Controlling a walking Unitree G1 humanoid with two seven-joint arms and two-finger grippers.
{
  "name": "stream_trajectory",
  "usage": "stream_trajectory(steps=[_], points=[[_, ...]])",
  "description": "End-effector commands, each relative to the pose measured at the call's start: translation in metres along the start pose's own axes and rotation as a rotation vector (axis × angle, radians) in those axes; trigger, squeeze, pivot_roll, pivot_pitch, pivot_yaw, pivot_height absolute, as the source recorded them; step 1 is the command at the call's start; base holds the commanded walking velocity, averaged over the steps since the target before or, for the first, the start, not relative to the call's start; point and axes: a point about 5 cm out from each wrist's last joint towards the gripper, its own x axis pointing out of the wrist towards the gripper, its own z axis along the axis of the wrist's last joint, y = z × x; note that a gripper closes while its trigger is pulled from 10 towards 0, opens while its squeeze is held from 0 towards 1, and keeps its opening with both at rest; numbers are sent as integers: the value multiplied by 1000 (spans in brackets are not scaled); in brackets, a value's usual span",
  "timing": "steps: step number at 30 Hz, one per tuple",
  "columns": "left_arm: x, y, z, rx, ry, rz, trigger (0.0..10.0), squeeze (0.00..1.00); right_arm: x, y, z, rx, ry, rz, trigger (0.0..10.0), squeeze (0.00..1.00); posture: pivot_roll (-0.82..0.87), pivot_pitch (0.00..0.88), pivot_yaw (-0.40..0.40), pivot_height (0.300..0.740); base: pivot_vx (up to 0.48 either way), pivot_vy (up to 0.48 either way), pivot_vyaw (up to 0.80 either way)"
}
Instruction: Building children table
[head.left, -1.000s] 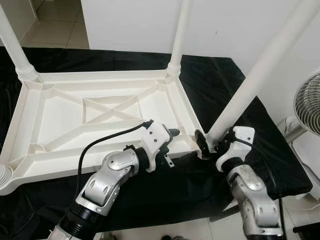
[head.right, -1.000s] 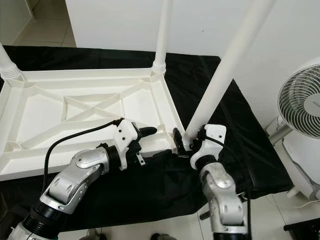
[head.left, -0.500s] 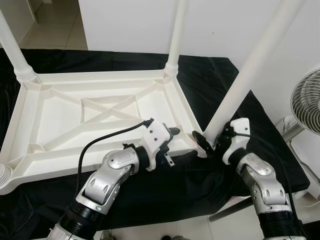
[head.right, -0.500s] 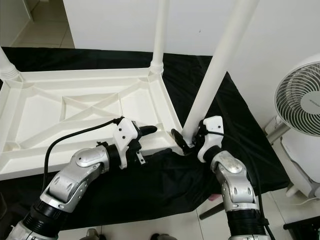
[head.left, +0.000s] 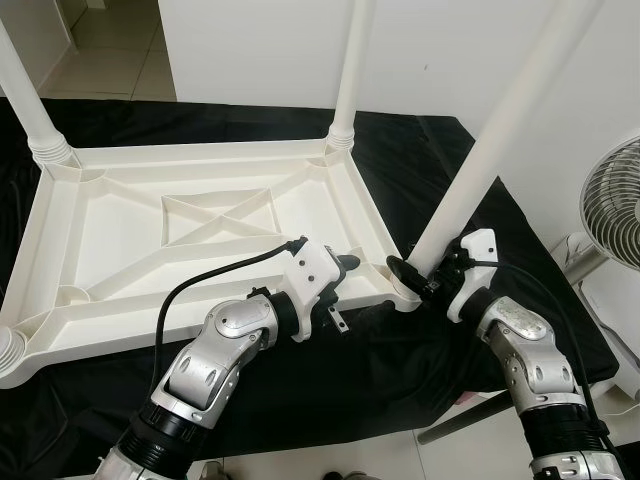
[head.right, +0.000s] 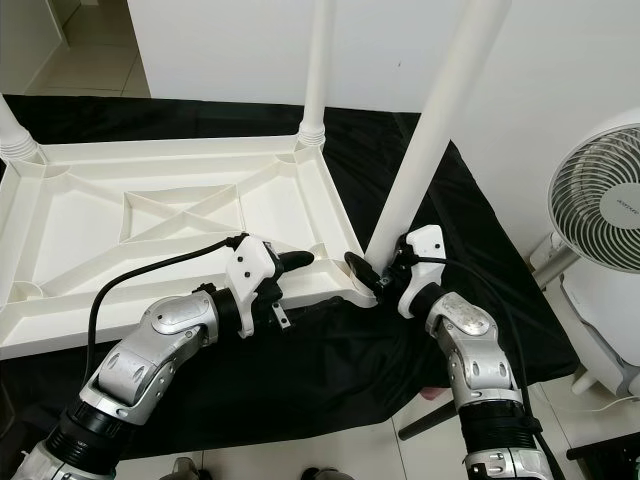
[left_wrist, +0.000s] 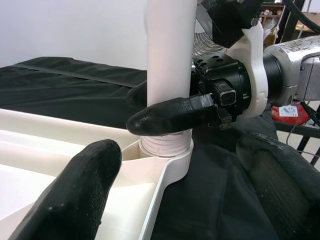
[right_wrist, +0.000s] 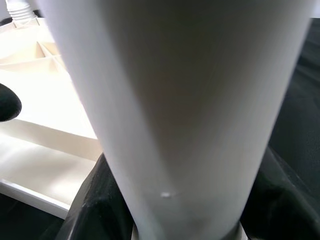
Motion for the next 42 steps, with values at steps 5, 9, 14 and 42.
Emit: stream_trajectory(steps=[5, 9, 14, 42], points=[[2, -6, -2, -11, -1, -20, 10000, 0, -13, 8, -17, 40, 55, -50, 10000, 0, 38, 91, -81, 740, 0, 0, 0], [2, -7, -2, -14, 0, -25, 10000, 0, -14, 5, -16, 44, 49, -124, 10000, 0, 35, 92, -81, 740, 0, 0, 0], [2, -8, -3, -17, 2, -29, 10000, 0, -17, 3, -14, 58, 45, -301, 10000, 0, 31, 90, -83, 740, 0, 0, 0], [5, -8, -3, -11, -4, -29, 10000, 0, -10, 46, -11, 250, 41, -813, 10000, 1000, 31, 69, -96, 740, 0, 0, 0]])
